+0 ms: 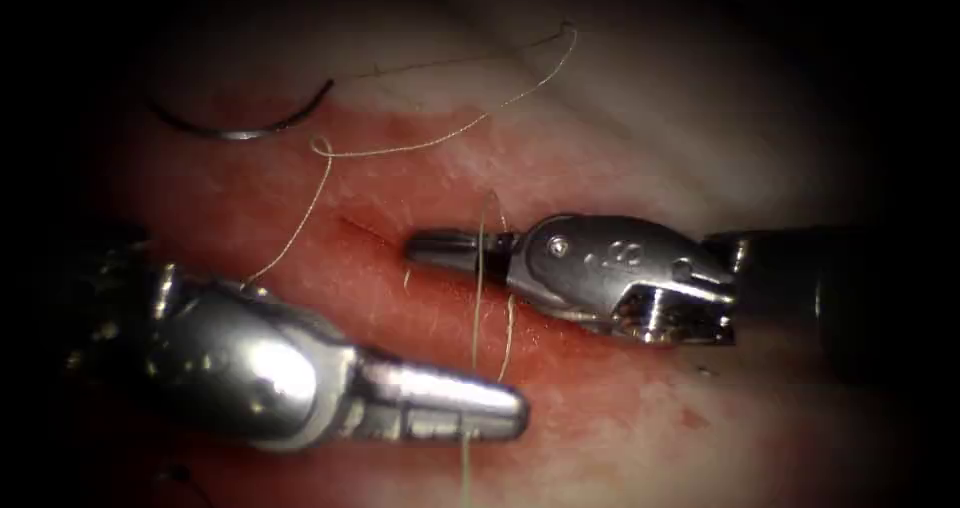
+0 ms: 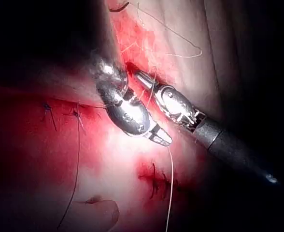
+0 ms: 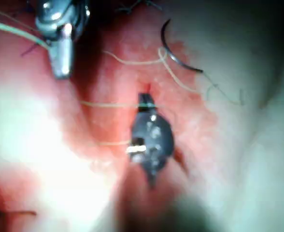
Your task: Wound Closure
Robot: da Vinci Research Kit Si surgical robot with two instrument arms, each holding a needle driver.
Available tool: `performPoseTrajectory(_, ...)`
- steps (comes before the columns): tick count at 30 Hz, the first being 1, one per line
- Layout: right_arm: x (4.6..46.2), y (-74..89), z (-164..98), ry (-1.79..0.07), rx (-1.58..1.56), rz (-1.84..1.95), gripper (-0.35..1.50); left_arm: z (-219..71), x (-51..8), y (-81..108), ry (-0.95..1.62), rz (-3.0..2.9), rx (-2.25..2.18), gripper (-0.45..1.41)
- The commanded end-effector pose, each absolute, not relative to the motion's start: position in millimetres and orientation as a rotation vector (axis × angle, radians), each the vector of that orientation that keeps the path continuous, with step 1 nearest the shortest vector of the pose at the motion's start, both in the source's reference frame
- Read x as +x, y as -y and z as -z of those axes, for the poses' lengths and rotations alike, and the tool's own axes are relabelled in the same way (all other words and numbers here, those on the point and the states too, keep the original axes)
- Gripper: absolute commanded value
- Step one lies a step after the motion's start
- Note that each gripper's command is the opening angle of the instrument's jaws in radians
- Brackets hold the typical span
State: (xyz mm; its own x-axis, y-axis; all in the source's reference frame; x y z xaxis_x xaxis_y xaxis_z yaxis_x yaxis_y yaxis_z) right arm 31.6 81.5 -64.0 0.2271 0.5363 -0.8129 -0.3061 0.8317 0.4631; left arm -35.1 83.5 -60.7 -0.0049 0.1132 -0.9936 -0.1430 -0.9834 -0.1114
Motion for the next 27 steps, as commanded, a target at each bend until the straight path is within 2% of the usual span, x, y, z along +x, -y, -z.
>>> performPoseTrajectory(1,32.1,-81.9,63.4,-1.271,0.238,-0.630,-0.35,59.8,-35.8,-83.1,-0.008,-2.097,-2.084,-0.35)
performPoseTrajectory(11,32.5,-82.0,62.8,-1.561,0.445,-0.796,-0.35,56.2,-34.3,-83.7,0.099,-1.917,-2.070,-0.35)
performPoseTrajectory(21,31.1,-82.6,62.3,-1.686,0.475,-0.852,-0.35,54.9,-31.4,-84.7,0.200,-1.556,-2.078,-0.35)
performPoseTrajectory(27,29.8,-82.1,63.2,-1.757,0.533,-0.803,-0.35,51.2,-30.5,-84.2,0.130,-1.761,-1.844,-0.35)
